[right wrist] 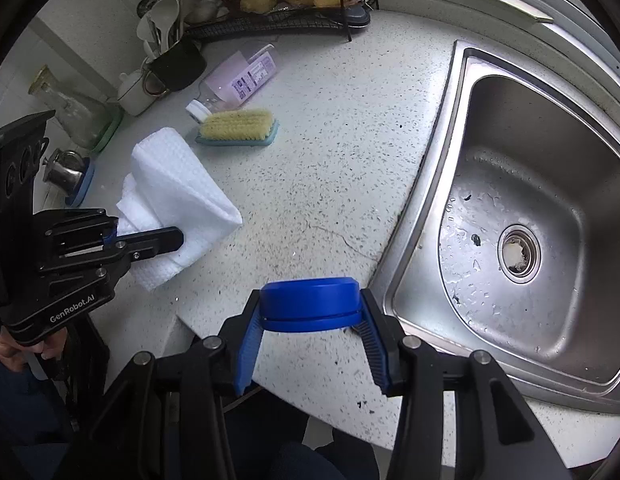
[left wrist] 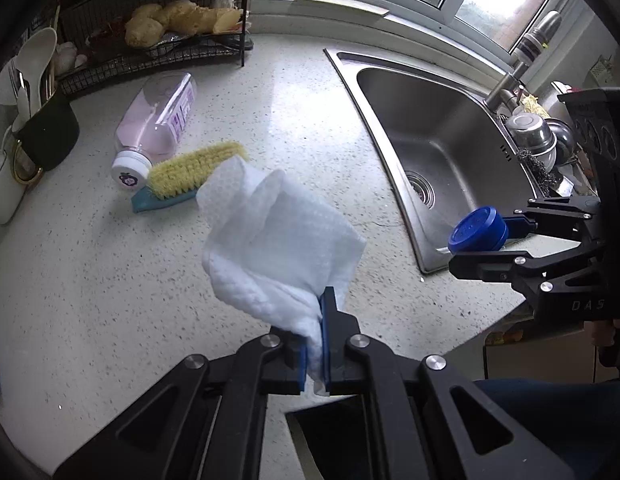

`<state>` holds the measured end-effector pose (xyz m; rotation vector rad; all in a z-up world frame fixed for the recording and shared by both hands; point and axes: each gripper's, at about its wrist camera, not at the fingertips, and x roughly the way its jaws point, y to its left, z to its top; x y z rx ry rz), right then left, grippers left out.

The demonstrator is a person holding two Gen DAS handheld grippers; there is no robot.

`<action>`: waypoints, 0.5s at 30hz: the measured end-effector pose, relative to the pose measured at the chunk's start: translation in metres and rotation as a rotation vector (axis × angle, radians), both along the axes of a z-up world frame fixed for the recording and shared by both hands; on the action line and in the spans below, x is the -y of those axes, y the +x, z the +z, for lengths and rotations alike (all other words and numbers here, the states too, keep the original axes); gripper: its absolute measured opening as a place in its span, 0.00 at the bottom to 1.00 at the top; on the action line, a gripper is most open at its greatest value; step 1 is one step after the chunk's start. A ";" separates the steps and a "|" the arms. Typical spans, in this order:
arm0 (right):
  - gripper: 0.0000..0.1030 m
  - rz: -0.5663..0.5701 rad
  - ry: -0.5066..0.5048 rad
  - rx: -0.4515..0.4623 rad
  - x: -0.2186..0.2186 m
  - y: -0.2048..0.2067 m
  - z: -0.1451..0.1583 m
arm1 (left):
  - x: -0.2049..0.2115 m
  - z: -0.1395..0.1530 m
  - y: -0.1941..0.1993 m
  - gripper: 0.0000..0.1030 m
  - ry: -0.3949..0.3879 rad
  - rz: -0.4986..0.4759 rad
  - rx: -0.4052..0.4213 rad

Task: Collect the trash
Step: 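Carry the cloth and lid down over the red bucket with both tools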

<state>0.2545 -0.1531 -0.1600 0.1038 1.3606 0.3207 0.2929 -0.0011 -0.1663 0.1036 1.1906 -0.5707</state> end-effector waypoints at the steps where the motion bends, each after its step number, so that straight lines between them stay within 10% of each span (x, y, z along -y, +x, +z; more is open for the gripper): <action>1: 0.42 0.009 0.007 0.013 0.004 -0.007 0.003 | 0.003 0.005 -0.012 0.04 0.007 0.007 0.009; 15: 0.42 0.113 0.076 0.104 0.039 -0.112 0.021 | 0.064 0.028 -0.150 0.04 0.054 0.088 0.079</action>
